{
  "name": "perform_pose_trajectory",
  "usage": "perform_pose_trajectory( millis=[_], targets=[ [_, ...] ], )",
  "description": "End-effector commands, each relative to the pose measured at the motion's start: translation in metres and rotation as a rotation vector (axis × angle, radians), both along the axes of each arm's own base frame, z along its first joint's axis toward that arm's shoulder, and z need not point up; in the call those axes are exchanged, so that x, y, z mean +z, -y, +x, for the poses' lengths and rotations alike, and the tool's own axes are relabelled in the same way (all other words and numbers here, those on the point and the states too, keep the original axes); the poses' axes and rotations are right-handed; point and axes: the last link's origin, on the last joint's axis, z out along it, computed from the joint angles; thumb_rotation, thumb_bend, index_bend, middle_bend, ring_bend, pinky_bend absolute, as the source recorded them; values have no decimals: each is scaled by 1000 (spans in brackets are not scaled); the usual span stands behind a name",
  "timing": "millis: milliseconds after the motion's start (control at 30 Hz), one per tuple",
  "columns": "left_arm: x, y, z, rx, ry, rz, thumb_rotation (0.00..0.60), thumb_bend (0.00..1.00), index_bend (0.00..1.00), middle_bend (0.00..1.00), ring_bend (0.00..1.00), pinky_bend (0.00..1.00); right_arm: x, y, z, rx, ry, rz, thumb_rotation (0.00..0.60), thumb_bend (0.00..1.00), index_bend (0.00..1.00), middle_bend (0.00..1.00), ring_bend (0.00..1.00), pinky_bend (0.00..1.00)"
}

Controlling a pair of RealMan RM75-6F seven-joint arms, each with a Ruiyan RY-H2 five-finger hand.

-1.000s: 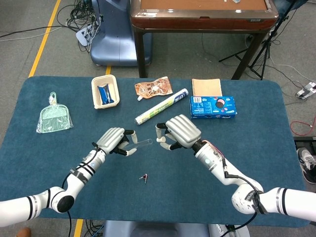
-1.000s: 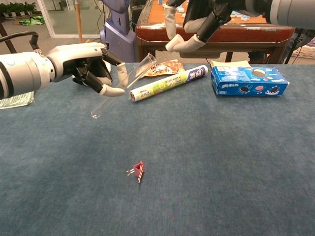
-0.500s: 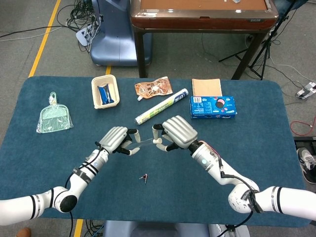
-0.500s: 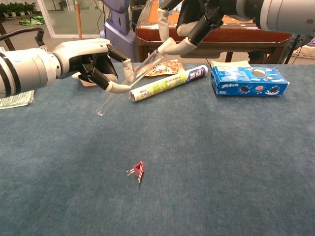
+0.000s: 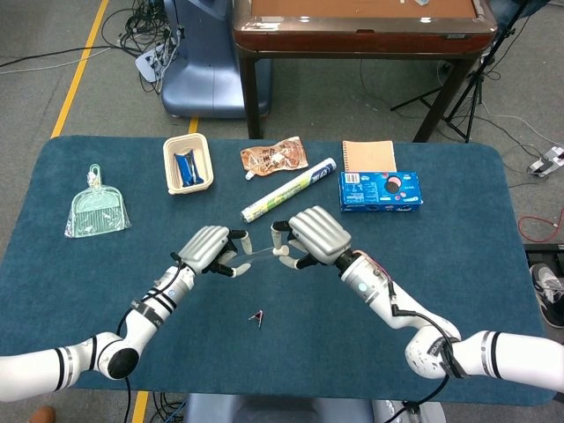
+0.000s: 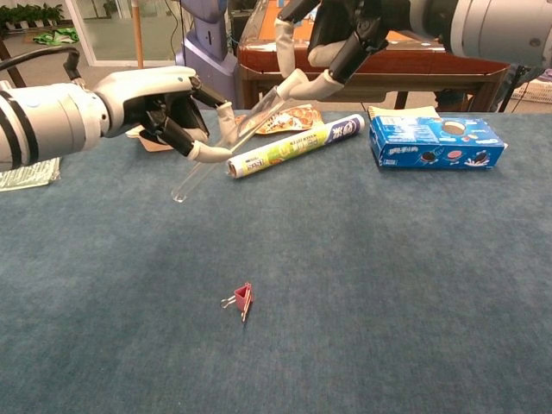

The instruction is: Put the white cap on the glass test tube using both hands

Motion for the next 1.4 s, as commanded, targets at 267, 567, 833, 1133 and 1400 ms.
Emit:
perform_pose_trajectory(
  millis=[267,567,833,1133,1400],
  targets=[
    [0,-1,3,-2,10,-7,600,258,606,1000,996,1000,-5,1,1,0,0,6,600,370,723,1000,1000,1000],
    [0,-1,5,-5,6,-7,600,258,608,1000,996,1000,-11,2,1,-2,-4,12,600,370,723,1000,1000,1000],
    [0,-2,3,0,0,-7,600,258,609,1000,996,1000,-12,3,0,4,2,-7,600,333,708,1000,1000,1000],
    [2,-3,1,3,-1,-3,600,259,609,1000,996,1000,-16,3,0,12,3,-16,569,100,520,1000,1000,1000],
    [3,-3,-3,6,-14,1,600,259,611,1000,996,1000,-11,1,2,20,27,-26,545,42,445,1000,1000,1000]
  ],
)
